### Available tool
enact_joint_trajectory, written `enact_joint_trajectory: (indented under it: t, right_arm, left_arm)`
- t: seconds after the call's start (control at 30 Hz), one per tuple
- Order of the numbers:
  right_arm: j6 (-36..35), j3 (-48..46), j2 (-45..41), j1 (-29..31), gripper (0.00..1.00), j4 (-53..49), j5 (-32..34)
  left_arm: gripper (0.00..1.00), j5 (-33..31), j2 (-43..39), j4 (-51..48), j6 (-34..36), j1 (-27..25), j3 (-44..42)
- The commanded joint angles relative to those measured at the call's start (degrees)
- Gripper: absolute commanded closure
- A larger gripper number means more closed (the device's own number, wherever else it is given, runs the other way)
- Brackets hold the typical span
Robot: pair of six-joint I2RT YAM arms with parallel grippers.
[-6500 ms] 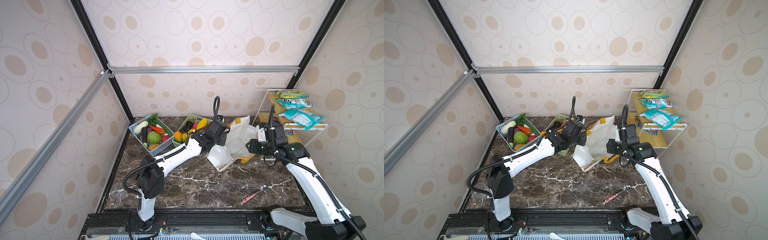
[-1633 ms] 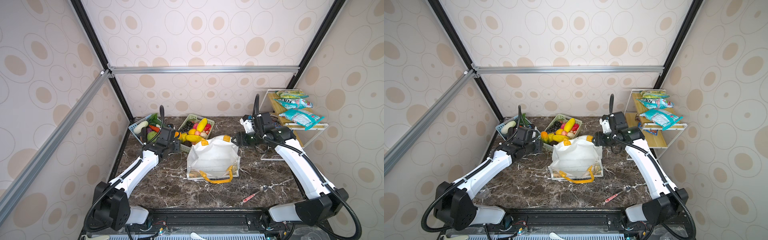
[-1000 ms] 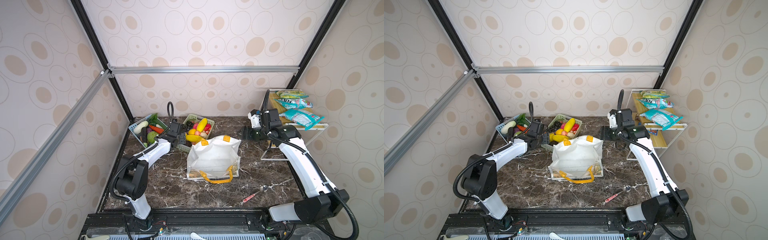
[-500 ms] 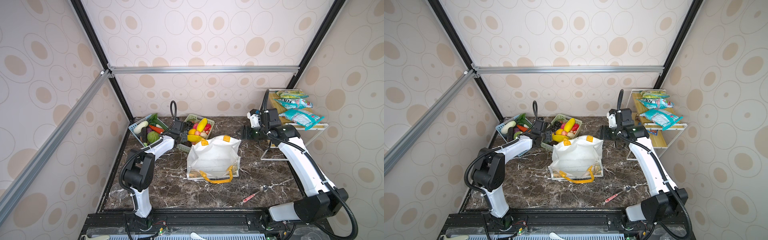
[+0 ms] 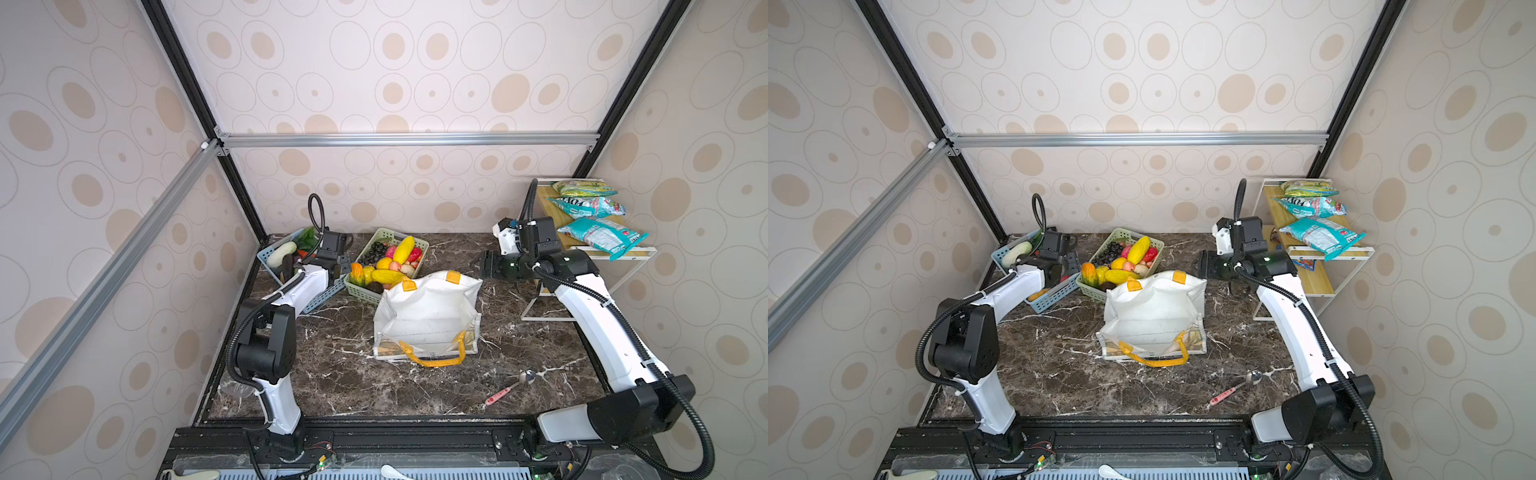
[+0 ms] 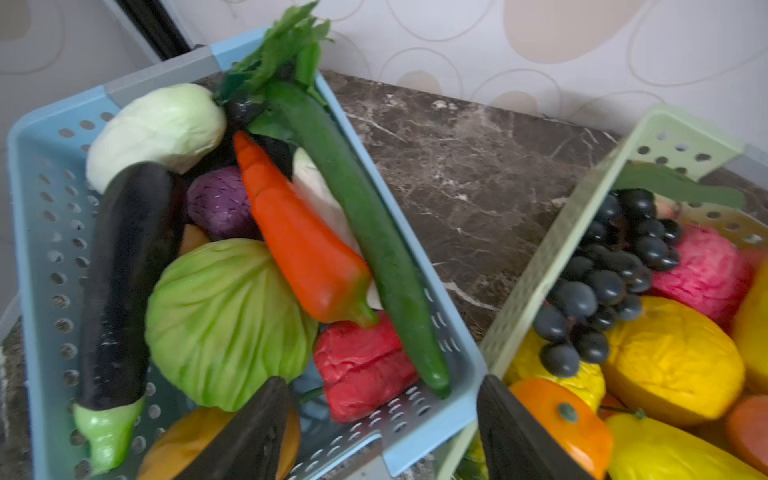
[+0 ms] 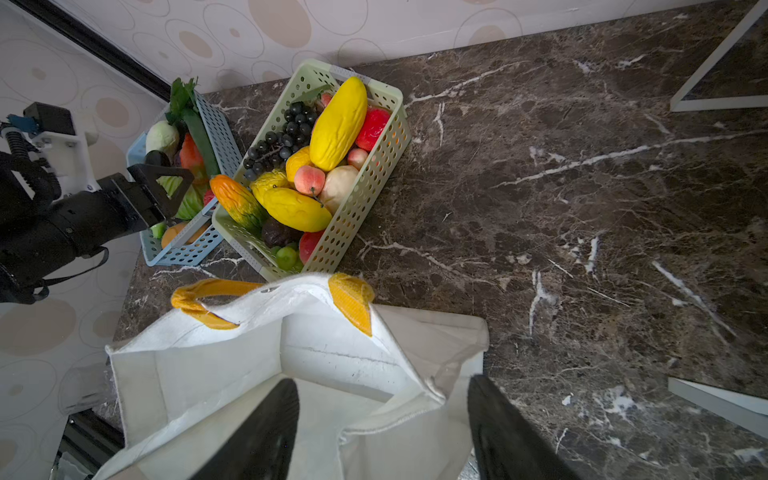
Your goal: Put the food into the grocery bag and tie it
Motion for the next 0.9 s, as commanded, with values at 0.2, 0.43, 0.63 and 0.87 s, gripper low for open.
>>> enact_joint_trajectory:
  t: [0.2,0.43,0.63,0.87]
  right_arm:
    - [0.26,0.07,1.23,-0.3,0.33,0.67,-1.45]
    - [0.44,0.49,1.6,-0.29,0.33,0.72,-1.88]
    - [0.45,0.56,1.52,-0.3,0.33,0.49,-2.13]
    - [0.34,0.51,1.41,-0.29,0.33,0.2,-1.85]
  left_arm:
    - [0.3,-3.51,2.28,-2.62,-11.62,3.37,3.44]
    - [0.35,-0.03,2.87,2.86,-14.96,4.08,2.95]
    - [0.4,1.05,6.26,2.23,-15.33,5.12,8.53]
    - [0.42,5.1,11.28,2.48,-14.55,7.55,14.13]
